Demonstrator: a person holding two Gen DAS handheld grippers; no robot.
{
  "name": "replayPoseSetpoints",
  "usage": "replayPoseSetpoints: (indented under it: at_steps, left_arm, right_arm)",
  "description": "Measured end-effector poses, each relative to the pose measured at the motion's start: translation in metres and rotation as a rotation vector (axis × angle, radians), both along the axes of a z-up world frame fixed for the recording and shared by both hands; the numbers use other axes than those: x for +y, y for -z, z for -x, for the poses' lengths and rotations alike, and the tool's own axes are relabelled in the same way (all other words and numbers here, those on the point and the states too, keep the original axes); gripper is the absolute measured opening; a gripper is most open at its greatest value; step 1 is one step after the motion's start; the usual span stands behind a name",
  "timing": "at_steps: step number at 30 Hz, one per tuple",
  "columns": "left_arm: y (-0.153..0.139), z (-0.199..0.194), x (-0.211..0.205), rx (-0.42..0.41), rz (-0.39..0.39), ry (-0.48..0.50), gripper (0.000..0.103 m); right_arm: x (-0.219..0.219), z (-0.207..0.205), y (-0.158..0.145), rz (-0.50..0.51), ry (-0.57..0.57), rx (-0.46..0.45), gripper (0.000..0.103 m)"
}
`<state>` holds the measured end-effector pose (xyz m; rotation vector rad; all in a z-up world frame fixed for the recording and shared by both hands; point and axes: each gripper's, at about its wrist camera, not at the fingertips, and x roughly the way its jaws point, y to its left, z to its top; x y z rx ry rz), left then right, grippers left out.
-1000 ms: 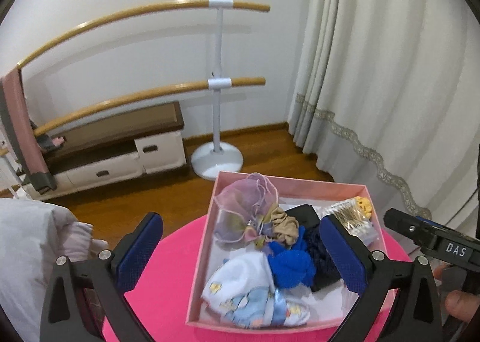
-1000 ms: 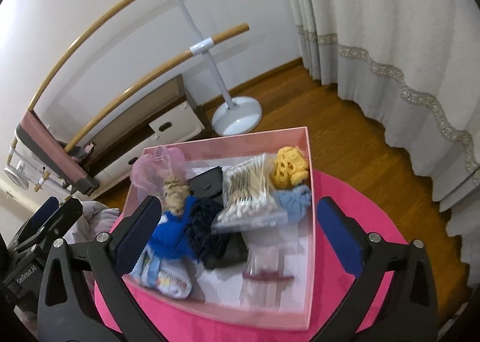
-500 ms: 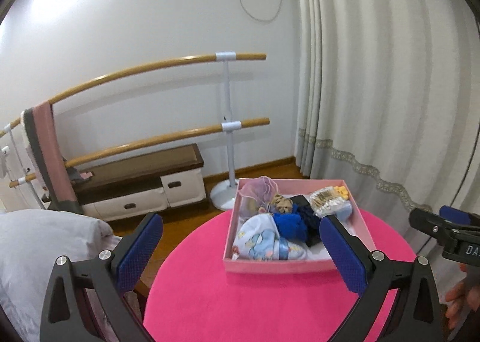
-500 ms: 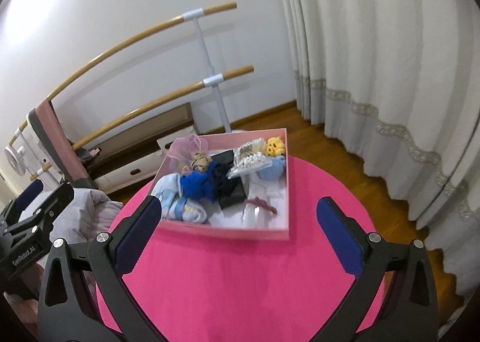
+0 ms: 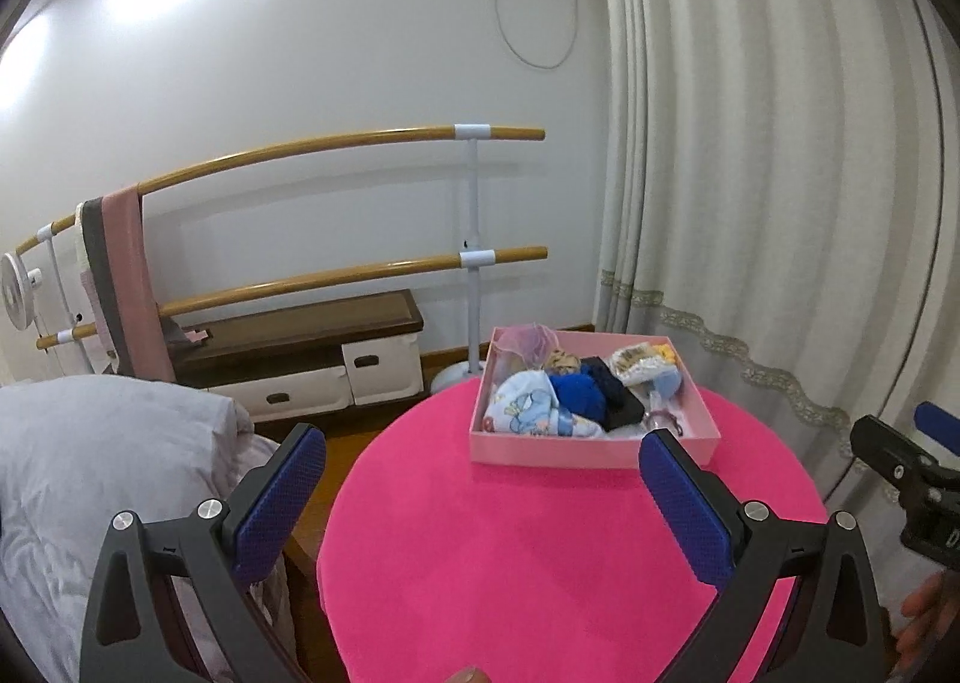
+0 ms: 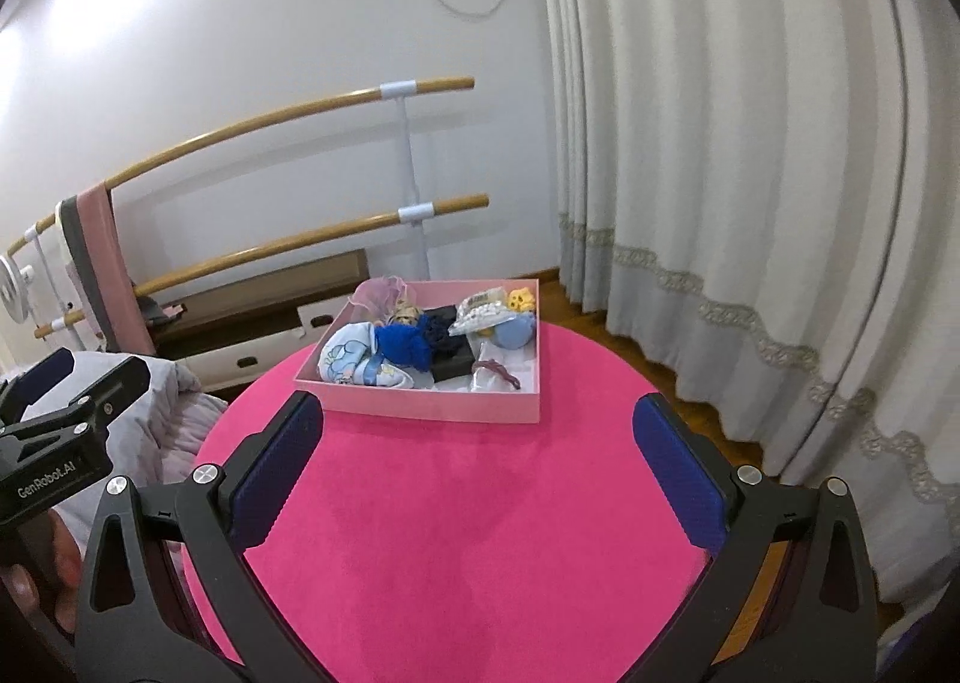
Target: Organize soft objects
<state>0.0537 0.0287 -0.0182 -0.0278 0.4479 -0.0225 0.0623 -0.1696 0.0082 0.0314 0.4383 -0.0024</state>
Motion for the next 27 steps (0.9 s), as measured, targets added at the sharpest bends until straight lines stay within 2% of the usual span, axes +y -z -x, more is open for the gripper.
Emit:
replayPoseSetpoints:
  at_steps: [11, 27]
  left_arm:
    - [-0.02, 0.053, 0.007, -0.002, 0.018, -0.027, 0.103]
    - [-0.031, 0.055, 0.003, -0.013, 0.003, -0.017, 0.103]
  right_arm:
    - [0.011, 0.041, 0.008, 0.009, -0.001, -0.021, 0.103]
    - [0.012, 0.043, 0.008, 0.009, -0.002, -0.02, 0.103]
